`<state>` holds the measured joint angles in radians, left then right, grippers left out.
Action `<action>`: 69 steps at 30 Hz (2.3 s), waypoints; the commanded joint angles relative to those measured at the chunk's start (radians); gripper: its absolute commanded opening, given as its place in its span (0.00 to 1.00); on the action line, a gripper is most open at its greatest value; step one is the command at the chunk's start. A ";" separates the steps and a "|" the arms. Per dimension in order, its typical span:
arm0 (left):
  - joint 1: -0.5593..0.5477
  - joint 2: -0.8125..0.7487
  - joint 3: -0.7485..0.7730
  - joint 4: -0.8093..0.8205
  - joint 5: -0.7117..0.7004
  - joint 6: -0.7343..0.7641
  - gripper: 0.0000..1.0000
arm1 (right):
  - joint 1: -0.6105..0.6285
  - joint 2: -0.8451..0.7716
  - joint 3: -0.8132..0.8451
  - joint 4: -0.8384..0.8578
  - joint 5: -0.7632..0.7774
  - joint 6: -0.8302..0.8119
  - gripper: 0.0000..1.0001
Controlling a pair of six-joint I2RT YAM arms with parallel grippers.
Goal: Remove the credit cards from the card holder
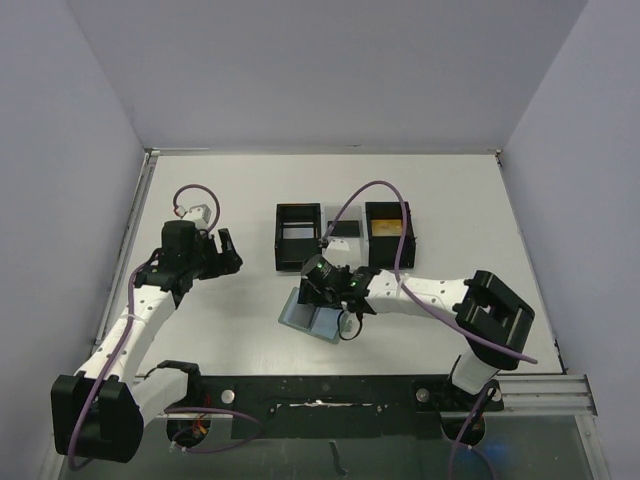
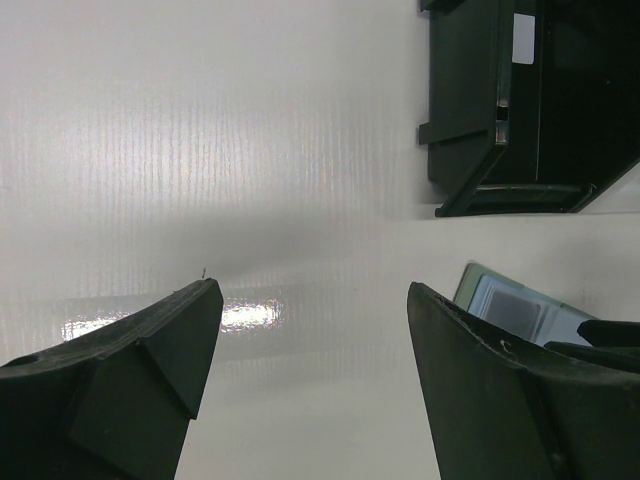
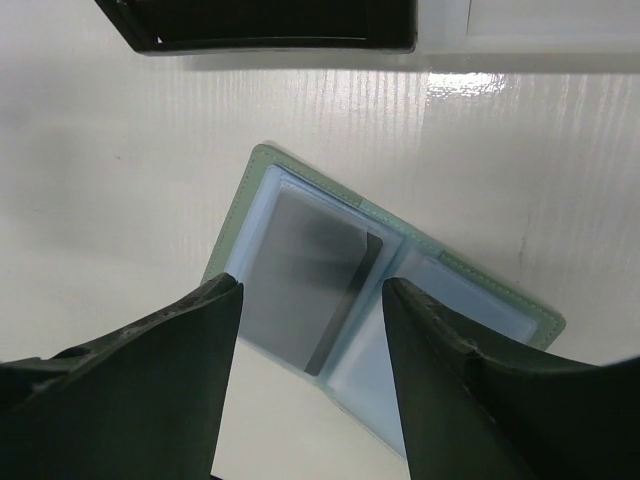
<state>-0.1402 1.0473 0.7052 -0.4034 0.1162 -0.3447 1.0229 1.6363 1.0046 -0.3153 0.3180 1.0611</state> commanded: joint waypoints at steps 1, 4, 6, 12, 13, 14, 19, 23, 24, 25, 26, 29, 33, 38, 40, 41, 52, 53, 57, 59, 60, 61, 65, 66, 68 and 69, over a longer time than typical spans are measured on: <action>0.009 -0.007 0.017 0.050 0.000 0.012 0.75 | 0.016 0.019 0.045 0.013 0.016 0.024 0.58; 0.009 -0.003 0.017 0.050 0.002 0.012 0.75 | 0.021 0.048 0.065 0.003 0.006 0.029 0.57; 0.008 -0.004 0.018 0.051 0.002 0.012 0.75 | 0.024 0.072 0.089 -0.021 0.005 0.029 0.57; 0.010 -0.006 0.019 0.049 0.001 0.013 0.75 | 0.032 0.156 0.160 -0.118 0.042 0.070 0.61; 0.011 -0.007 0.020 0.049 0.001 0.013 0.75 | 0.032 0.176 0.162 -0.124 0.043 0.074 0.62; 0.011 -0.008 0.020 0.048 -0.001 0.013 0.75 | 0.035 0.192 0.165 -0.135 0.046 0.074 0.63; 0.015 -0.016 0.019 0.045 -0.007 0.013 0.75 | 0.044 0.276 0.210 -0.239 0.098 0.063 0.63; 0.014 -0.019 0.018 0.044 0.003 0.010 0.75 | 0.054 0.291 0.197 -0.268 0.114 0.029 0.60; 0.013 -0.019 0.015 0.045 0.014 0.006 0.75 | 0.053 0.293 0.193 -0.267 0.111 0.014 0.59; 0.013 -0.021 0.013 0.048 0.026 -0.002 0.75 | 0.057 0.290 0.183 -0.247 0.109 -0.015 0.58; 0.012 -0.021 0.012 0.047 0.041 -0.013 0.75 | 0.060 0.288 0.174 -0.237 0.109 -0.045 0.56; -0.001 -0.042 -0.013 0.045 0.113 -0.097 0.74 | 0.061 0.248 0.129 -0.176 0.088 -0.135 0.51; -0.036 -0.124 -0.170 0.237 0.335 -0.276 0.70 | 0.062 0.159 0.015 -0.023 0.030 -0.267 0.44; -0.218 -0.259 -0.273 0.269 0.166 -0.394 0.68 | 0.056 0.089 -0.138 0.130 -0.030 -0.402 0.46; -0.261 -0.295 -0.278 0.232 0.083 -0.408 0.69 | 0.045 0.082 -0.145 0.125 -0.036 -0.397 0.51; -0.270 -0.312 -0.269 0.177 0.034 -0.410 0.69 | 0.042 0.082 -0.139 0.117 -0.036 -0.388 0.53; -0.274 -0.335 -0.245 0.138 -0.066 -0.412 0.69 | -0.120 -0.079 -0.312 0.253 -0.142 -0.820 0.57; -0.274 -0.335 -0.253 0.140 -0.069 -0.406 0.69 | -0.131 -0.101 -0.312 0.255 -0.165 -0.830 0.58; -0.272 -0.332 -0.268 0.156 -0.078 -0.414 0.69 | -0.105 -0.153 -0.204 0.152 -0.155 -0.767 0.61; -0.272 -0.331 -0.266 0.167 -0.088 -0.421 0.69 | -0.065 -0.158 -0.143 0.103 -0.076 -0.681 0.63; -0.272 -0.332 -0.265 0.168 -0.096 -0.421 0.69 | -0.035 -0.156 -0.115 0.087 -0.023 -0.634 0.64; -0.272 -0.329 -0.258 0.156 -0.109 -0.419 0.69 | 0.000 -0.148 -0.091 0.069 0.034 -0.586 0.67; -0.271 -0.331 -0.232 0.096 -0.169 -0.418 0.72 | 0.080 -0.050 0.029 -0.073 0.199 -0.276 0.76; -0.270 -0.339 -0.228 0.087 -0.180 -0.418 0.73 | 0.088 -0.018 0.053 -0.128 0.238 -0.172 0.79; -0.269 -0.351 -0.221 0.068 -0.205 -0.421 0.74 | 0.108 0.041 0.093 -0.220 0.295 0.052 0.82; -0.269 -0.357 -0.220 0.065 -0.217 -0.424 0.75 | 0.132 0.065 0.107 -0.228 0.314 0.095 0.84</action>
<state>-0.4107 0.7189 0.4191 -0.3248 -0.0273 -0.7639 1.1221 1.6066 1.0580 -0.3622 0.4458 0.7544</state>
